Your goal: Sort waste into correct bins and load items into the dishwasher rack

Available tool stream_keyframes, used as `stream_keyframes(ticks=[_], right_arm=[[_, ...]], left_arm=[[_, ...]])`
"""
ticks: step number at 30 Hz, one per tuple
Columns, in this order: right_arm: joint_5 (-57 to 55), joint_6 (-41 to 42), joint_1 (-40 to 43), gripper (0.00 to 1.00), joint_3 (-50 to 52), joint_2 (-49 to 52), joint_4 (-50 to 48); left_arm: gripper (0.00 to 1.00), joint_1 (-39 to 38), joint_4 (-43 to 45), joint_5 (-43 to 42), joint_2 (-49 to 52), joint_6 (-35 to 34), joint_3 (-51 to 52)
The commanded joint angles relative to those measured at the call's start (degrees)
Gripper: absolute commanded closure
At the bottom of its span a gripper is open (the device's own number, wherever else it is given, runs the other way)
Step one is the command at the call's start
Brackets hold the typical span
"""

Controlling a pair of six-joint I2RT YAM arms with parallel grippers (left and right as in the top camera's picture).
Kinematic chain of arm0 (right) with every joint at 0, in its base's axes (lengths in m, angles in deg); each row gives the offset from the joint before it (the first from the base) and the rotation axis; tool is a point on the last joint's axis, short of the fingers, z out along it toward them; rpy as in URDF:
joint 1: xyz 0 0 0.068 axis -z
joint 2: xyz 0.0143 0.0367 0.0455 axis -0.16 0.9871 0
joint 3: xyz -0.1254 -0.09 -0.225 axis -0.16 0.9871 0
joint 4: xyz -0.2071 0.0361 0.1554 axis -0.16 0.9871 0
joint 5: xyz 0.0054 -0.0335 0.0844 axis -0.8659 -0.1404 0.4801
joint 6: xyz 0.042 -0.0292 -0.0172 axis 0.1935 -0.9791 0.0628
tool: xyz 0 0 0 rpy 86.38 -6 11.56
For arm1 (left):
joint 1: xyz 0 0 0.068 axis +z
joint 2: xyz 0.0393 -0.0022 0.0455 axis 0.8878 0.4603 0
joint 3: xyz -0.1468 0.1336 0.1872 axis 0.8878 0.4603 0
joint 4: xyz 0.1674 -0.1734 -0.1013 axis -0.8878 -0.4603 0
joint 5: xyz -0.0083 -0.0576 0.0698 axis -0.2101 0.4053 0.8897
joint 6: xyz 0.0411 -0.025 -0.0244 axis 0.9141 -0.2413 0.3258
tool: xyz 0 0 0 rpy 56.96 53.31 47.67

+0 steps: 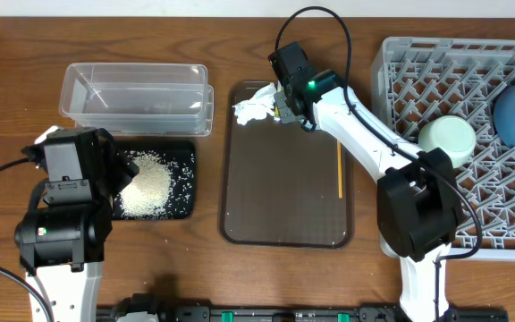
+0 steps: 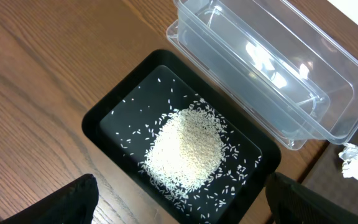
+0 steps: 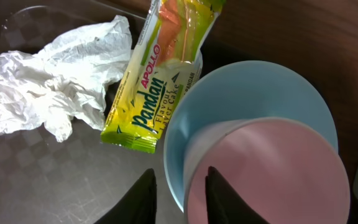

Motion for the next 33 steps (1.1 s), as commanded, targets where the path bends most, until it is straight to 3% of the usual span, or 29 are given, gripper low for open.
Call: stream_keyframes(ticks=[1,10,25,33], right_arm=[[-1.1,0.3,-0.7,0.77,-0.3,0.7,0.2],[-1.0,0.9,-0.7,0.99,-0.5,0.5,0.4],[1.0,4.3,1.6,0.99,-14.7,-4.5,13.9],[10.2,6.5,10.9,0.99,-16.8,-15.3,22.1]], left_arm=[[0.12,0.3,0.0,0.3,0.3,0.4,-0.7],[0.12,0.3,0.0,0.3,0.3,0.4,-0.7],[0.12,0.3,0.0,0.3,0.3,0.4,-0.7],[0.12,0.3,0.0,0.3,0.3,0.4,-0.7]])
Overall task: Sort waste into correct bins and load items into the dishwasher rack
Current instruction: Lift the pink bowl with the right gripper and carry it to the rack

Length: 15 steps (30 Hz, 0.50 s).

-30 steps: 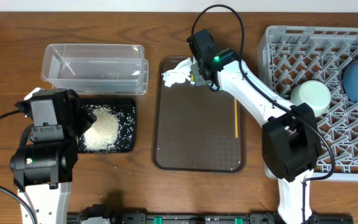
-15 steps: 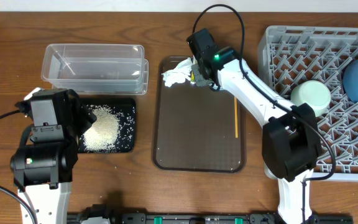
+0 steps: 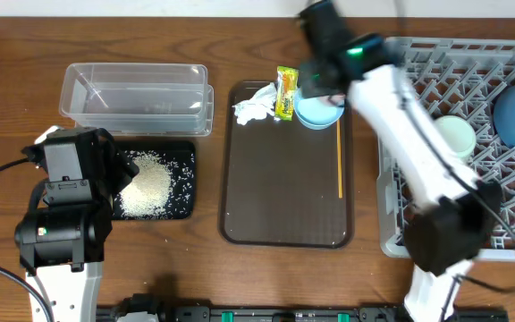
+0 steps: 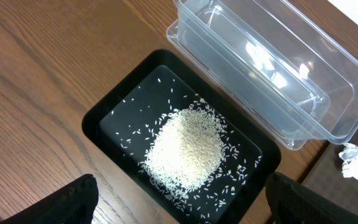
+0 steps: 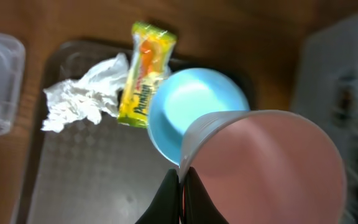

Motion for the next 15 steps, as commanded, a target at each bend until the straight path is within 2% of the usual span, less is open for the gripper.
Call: stream_keyframes(ticks=[1,5,10,15], right_arm=[[5.5,1.9,6.5,0.99,-1.9,-7.3,2.2],[11.8,1.6,15.1,0.99,-1.9,-11.5,6.1],[29.3,-7.3,28.0,0.99,-1.5,-12.5,9.6],[42.2,-12.9,37.1,0.99,3.4,-12.2,7.9]], left_arm=[[0.12,0.3,0.0,0.3,0.3,0.4,-0.7],[0.12,0.3,0.0,0.3,0.3,0.4,-0.7],[0.12,0.3,0.0,0.3,0.3,0.4,-0.7],[0.12,0.3,0.0,0.3,0.3,0.4,-0.7]])
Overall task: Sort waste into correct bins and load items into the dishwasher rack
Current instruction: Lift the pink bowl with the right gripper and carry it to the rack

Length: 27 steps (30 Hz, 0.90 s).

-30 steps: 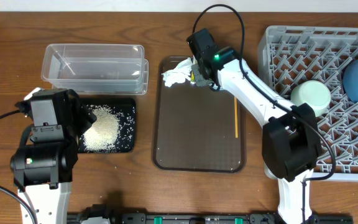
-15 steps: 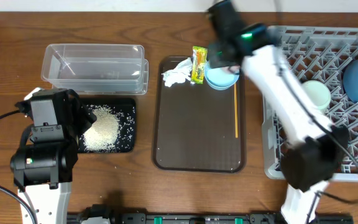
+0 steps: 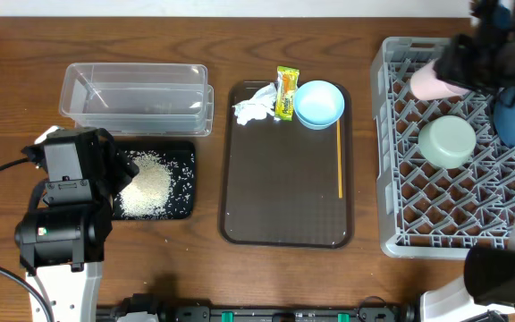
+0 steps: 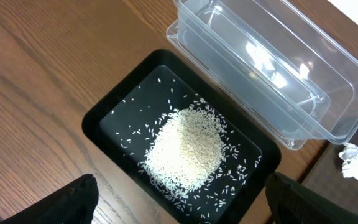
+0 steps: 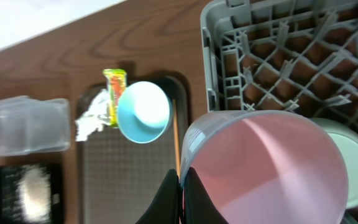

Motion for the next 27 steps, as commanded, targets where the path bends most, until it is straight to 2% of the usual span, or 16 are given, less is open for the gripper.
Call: stream_keyframes(ticks=[1,4,9,14,18,22,27], right_arm=[[15.0,-5.6,5.5,0.99,4.4,0.5,-2.6],[20.8,-5.6,9.4,0.99,9.2,0.6,-7.6],[32.5,-4.8,14.6,0.99,20.0,0.7,-21.7],[40.3,3.4,17.2,0.99,30.8,0.7,-42.4],[42.5,11.6,16.9,0.99,37.7,0.7,-58.8],[42.5,13.8,15.5,0.99,41.0,0.8,-67.0],[42.4,13.8,13.3,0.99,41.5,3.4,-71.3]], left_arm=[[0.12,0.3,0.0,0.3,0.3,0.4,-0.7],[0.12,0.3,0.0,0.3,0.3,0.4,-0.7],[0.12,0.3,0.0,0.3,0.3,0.4,-0.7],[0.12,0.3,0.0,0.3,0.3,0.4,-0.7],[0.12,0.3,0.0,0.3,0.3,0.4,-0.7],[0.12,0.3,0.0,0.3,0.3,0.4,-0.7],[0.12,0.3,0.0,0.3,0.3,0.4,-0.7]])
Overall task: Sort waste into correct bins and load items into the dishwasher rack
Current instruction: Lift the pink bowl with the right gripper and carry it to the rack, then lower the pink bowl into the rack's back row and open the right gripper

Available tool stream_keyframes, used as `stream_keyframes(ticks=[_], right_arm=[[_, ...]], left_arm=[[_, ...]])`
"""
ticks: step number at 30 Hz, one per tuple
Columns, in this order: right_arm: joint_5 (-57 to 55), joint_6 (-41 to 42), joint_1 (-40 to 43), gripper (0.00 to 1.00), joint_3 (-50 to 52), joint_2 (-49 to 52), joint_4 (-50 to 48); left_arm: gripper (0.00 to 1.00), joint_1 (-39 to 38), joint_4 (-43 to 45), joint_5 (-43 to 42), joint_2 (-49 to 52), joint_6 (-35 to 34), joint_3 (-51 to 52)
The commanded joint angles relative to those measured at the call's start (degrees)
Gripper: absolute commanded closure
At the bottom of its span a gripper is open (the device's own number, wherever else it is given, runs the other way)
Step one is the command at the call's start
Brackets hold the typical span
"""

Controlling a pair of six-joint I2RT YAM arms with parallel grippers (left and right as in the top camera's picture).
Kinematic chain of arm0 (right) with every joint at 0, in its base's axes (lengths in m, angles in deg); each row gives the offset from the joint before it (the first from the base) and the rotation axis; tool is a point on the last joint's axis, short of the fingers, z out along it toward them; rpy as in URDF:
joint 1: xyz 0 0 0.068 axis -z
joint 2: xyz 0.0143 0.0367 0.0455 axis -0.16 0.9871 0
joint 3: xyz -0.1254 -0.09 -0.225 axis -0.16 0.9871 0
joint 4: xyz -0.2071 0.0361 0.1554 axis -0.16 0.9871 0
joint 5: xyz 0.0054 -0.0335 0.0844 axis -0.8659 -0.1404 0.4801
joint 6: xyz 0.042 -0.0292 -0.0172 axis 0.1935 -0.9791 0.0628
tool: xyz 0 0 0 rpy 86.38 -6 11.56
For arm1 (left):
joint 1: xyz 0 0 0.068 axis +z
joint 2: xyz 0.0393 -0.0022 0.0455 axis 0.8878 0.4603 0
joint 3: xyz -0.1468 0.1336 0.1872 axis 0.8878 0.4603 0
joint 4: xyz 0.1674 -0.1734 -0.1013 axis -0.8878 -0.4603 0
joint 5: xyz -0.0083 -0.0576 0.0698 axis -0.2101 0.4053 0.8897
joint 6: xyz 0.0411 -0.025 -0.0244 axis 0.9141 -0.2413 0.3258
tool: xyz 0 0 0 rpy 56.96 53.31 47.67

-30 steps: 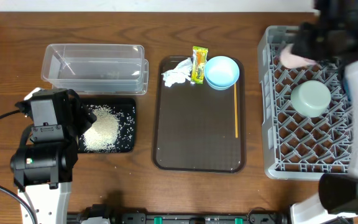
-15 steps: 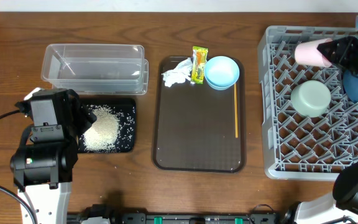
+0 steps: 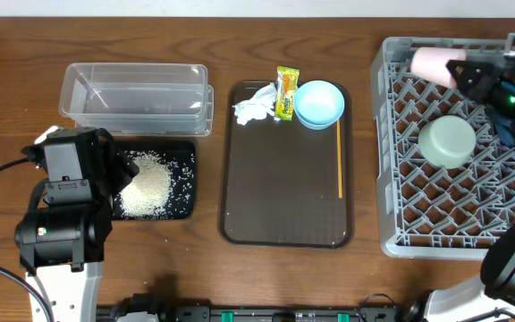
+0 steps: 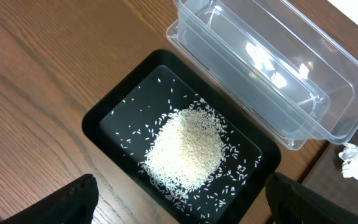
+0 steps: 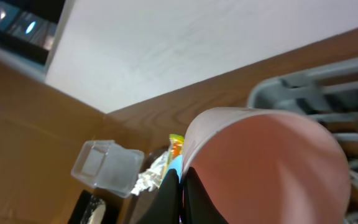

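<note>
My right gripper (image 3: 459, 70) is shut on the rim of a pink cup (image 3: 430, 63), which lies tipped on its side over the far left corner of the grey dishwasher rack (image 3: 384, 179). In the right wrist view the cup (image 5: 266, 162) fills the frame, its rim pinched at my gripper (image 5: 180, 186). On the brown tray (image 3: 284, 206) lie a light blue bowl (image 3: 319, 103), a yellow snack wrapper (image 3: 285, 93), a crumpled tissue (image 3: 254, 105) and a yellow stick (image 3: 340, 170). My left gripper (image 4: 179, 208) hangs open above the black tray of rice (image 4: 185, 146).
A clear plastic bin (image 3: 137, 97) stands at the far left, behind the black rice tray (image 3: 155, 183). In the rack sit an upturned pale green bowl (image 3: 447, 141) and, at the right edge, a dark blue bowl (image 3: 508, 125) partly hidden by my right arm.
The pink cup stays over the rack's far left corner but is now tipped onto its side. My right wrist has turned from looking down to looking sideways. The left arm has not moved.
My right gripper straddled the rim of the pink cup, which sat in the blue bowl on the tray. Then it held the cup above the bowl, then over the rack's far left corner, and now holds it tilted there. The left arm stayed still.
</note>
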Motion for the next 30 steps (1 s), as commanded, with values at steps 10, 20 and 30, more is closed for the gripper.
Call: stream_keyframes(ticks=[10,20,30], right_arm=[[7.0,17.2,-2.6,0.99,0.2,15.6,-26.3],[6.3,20.2,-2.3,0.99,0.2,20.3,-31.0],[4.0,20.0,1.5,0.94,0.2,20.3,-25.1]], left_arm=[[0.12,0.3,-0.1,0.3,0.3,0.4,-0.7],[0.12,0.3,-0.1,0.3,0.3,0.4,-0.7],[0.12,0.3,-0.1,0.3,0.3,0.4,-0.7]])
